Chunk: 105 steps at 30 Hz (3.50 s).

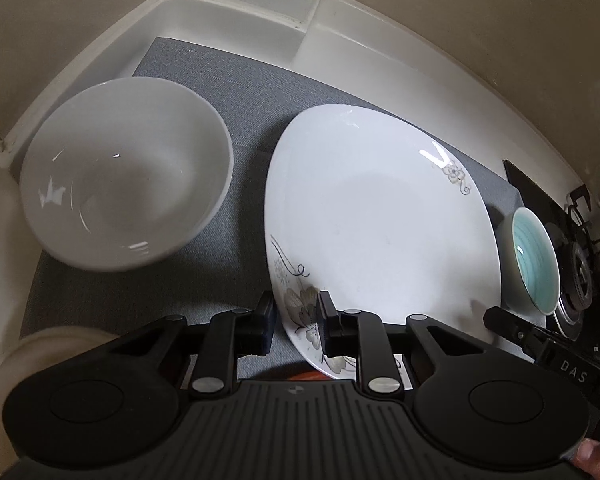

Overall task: Organize plates and bowls
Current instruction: 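Open both grippers and move them to the brown-orange plate, then grasp the brown-orange plate rim with both grippers and lift it, then carry the brown-orange plate with both grippers and lower it onto the stacked white plates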

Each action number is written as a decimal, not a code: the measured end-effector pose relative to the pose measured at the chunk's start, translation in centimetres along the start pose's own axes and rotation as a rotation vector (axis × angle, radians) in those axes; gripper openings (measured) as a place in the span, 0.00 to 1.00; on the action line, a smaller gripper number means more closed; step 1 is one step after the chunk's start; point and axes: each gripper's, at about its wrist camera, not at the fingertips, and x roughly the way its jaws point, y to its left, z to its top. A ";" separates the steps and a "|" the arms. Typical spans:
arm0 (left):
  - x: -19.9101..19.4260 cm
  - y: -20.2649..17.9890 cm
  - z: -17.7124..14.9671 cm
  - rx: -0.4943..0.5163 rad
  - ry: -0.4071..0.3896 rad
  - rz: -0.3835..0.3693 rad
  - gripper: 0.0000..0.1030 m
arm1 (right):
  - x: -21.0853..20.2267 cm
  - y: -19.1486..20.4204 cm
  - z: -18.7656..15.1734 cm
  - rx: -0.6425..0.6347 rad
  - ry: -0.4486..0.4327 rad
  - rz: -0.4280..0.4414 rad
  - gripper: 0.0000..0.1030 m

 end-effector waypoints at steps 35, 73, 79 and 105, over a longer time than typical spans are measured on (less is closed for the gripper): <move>-4.5 -3.0 -6.3 0.139 0.062 0.057 0.43 | -4.2 0.9 -6.2 -0.158 0.179 -0.042 0.04; -2.1 -8.0 -11.0 0.297 0.165 0.043 0.20 | -5.6 -0.4 -9.1 -0.158 0.196 -0.065 0.10; -5.1 -8.7 -10.1 0.289 0.116 0.013 0.20 | -8.4 0.1 -7.4 -0.117 0.138 -0.046 0.10; -15.5 -10.4 1.0 0.196 -0.265 -0.044 0.26 | -15.3 5.8 5.7 -0.132 -0.174 0.039 0.12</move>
